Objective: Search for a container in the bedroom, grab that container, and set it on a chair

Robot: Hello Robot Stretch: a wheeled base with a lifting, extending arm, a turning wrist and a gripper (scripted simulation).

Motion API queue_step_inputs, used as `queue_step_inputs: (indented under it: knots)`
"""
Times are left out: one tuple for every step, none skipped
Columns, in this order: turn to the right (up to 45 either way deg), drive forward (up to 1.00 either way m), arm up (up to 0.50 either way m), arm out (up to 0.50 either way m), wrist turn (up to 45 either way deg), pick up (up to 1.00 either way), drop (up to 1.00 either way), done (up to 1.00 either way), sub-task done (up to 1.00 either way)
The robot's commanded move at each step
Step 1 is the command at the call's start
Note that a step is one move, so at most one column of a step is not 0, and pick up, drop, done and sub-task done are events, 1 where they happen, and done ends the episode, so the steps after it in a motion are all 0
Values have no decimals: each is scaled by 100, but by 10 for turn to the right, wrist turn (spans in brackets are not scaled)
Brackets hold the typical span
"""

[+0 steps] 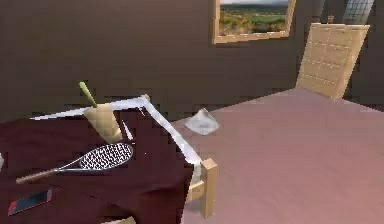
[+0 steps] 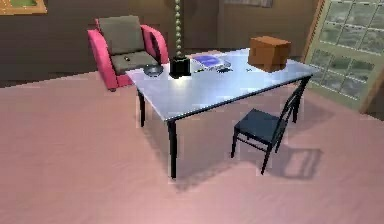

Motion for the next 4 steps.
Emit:
queue_step_inputs:
  knots:
    - [450, 0, 0, 0, 0, 0, 0, 0, 0]
    - [30, 0, 0, 0, 0, 0, 0, 0, 0]
    - [0, 25, 0, 0, 0, 0, 0, 0, 0]
    - [270, 0, 0, 0, 0, 0, 0, 0, 0]
